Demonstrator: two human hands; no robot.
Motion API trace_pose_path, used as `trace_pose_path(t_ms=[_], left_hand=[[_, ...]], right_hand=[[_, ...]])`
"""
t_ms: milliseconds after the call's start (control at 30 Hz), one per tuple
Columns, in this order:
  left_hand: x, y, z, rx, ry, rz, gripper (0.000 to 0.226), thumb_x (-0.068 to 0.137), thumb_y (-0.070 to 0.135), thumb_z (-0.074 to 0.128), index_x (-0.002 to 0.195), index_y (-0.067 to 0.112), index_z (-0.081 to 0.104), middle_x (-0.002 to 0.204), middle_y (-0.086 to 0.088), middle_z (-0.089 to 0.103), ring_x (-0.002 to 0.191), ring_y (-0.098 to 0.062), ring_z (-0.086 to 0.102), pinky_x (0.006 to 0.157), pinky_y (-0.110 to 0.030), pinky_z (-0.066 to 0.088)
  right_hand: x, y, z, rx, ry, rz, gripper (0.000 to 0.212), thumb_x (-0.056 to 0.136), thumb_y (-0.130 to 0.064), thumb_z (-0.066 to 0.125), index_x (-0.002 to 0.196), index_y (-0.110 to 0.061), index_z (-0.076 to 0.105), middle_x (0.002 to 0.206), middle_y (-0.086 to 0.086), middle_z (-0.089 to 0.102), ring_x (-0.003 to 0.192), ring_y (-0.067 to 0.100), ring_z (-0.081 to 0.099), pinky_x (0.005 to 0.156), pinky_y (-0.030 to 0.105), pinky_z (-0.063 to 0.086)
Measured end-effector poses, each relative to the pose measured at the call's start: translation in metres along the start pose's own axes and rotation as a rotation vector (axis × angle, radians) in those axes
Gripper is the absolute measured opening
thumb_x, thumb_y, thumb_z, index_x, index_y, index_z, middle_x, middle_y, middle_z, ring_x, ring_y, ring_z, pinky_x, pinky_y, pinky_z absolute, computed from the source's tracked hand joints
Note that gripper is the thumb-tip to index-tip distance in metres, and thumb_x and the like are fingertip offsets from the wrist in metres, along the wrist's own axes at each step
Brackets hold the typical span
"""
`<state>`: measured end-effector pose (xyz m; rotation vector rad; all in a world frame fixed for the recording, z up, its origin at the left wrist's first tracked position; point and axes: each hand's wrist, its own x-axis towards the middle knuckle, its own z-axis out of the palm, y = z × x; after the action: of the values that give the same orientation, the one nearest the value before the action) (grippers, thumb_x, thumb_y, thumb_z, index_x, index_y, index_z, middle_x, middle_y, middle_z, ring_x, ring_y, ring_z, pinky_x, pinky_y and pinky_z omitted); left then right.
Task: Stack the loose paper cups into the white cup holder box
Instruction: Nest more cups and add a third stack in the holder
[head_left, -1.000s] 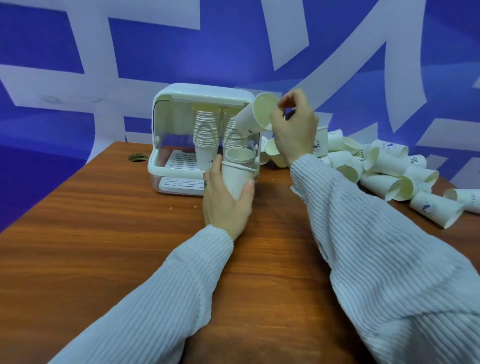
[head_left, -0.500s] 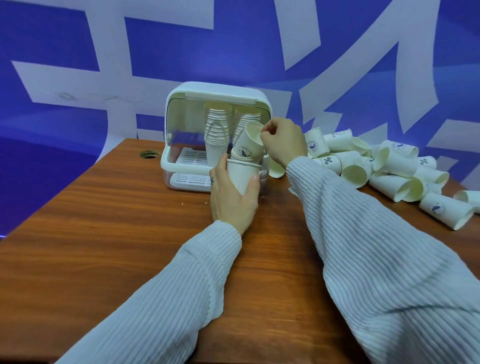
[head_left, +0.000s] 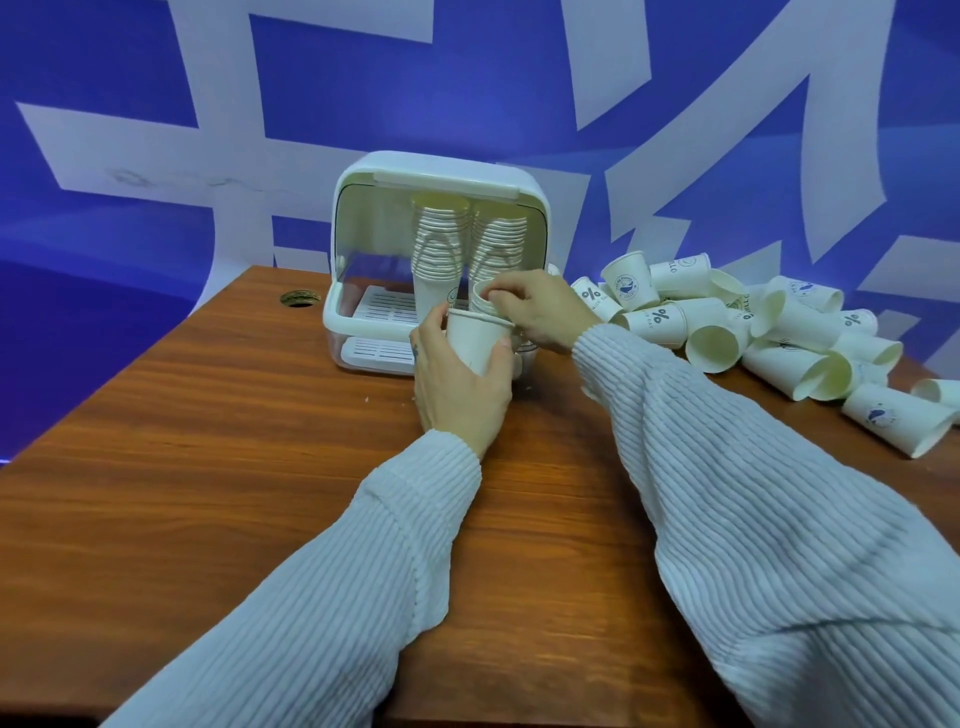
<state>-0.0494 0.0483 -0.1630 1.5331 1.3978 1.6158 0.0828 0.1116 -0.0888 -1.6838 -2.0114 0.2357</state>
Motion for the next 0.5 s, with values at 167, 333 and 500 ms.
trace_pose_path(t_ms=[167, 333, 500], left_hand=[[0.001, 0.003, -0.001, -0.022, 0.01, 0.015, 0.074, 0.089, 0.039, 0.074, 0.15, 0.023, 0.034, 0.141, 0.003, 0.044, 0.122, -0.017, 0.051, 0.094, -0.035, 0.047], [0.011, 0.009, -0.009, -0.069, 0.03, 0.05, 0.077, 0.093, 0.038, 0.073, 0.155, 0.021, 0.031, 0.147, 0.001, 0.041, 0.123, -0.006, 0.042, 0.097, -0.028, 0.041], [0.04, 0.026, -0.017, -0.159, 0.066, 0.108, 0.071, 0.091, 0.039, 0.076, 0.147, 0.019, 0.038, 0.14, 0.001, 0.049, 0.121, -0.009, 0.05, 0.093, -0.017, 0.044]], right_hand=[[0.007, -0.007, -0.009, -0.044, -0.076, 0.012, 0.023, 0.101, -0.028, 0.056, 0.114, -0.031, 0.075, 0.101, -0.007, 0.073, 0.094, 0.016, 0.066, 0.088, 0.037, 0.054], [0.003, -0.01, -0.011, 0.042, 0.019, -0.023, 0.026, 0.103, -0.022, 0.053, 0.117, -0.022, 0.075, 0.111, -0.004, 0.075, 0.103, 0.011, 0.064, 0.086, 0.022, 0.047], [-0.008, -0.002, -0.011, 0.28, 0.274, 0.061, 0.025, 0.1, -0.027, 0.054, 0.116, -0.026, 0.073, 0.099, -0.012, 0.075, 0.101, 0.007, 0.067, 0.095, 0.033, 0.052]])
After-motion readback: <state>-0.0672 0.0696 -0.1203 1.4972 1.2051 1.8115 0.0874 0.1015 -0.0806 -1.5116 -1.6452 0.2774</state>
